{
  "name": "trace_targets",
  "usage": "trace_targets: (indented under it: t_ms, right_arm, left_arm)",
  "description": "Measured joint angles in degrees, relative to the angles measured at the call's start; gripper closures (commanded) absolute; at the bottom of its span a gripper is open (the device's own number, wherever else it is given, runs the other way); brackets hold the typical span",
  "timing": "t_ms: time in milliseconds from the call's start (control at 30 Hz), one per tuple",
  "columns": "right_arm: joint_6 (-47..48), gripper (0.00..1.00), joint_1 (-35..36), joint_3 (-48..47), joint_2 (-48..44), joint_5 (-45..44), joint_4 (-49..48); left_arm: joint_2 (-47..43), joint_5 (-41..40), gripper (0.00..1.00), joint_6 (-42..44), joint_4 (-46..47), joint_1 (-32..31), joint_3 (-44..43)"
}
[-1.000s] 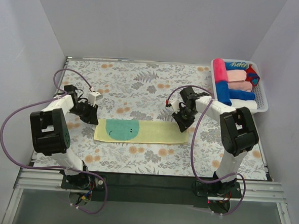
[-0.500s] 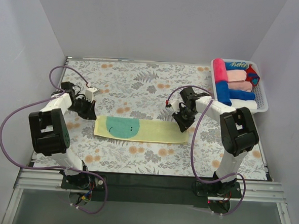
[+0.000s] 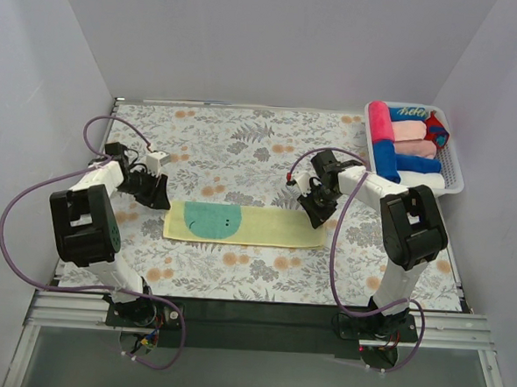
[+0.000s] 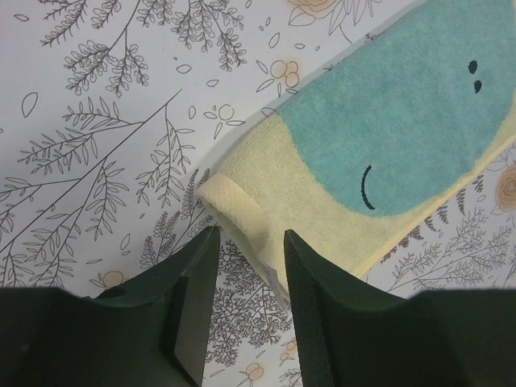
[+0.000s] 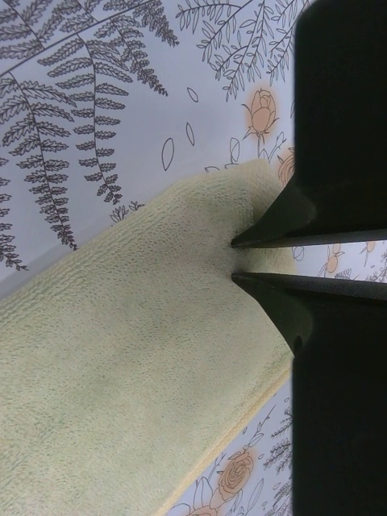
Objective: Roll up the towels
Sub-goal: Fold the towel
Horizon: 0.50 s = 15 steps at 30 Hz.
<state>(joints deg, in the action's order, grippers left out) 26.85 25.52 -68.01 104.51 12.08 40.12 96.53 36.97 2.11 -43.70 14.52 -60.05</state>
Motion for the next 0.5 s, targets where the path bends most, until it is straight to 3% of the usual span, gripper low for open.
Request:
trace_targets:
  t_ms: [333,500]
  right_arm:
    - [0.0,0.79,0.0,0.0,0.0,0.0,0.0]
    - [0.1,0.79,0.0,0.0,0.0,0.0,0.0]
  left_arm:
    - [0.9,2.5,0.72,-1.1,0.7,0.0,1.5]
    - [1.7,2.5,0.84,-3.1,2.1,0.0,1.5]
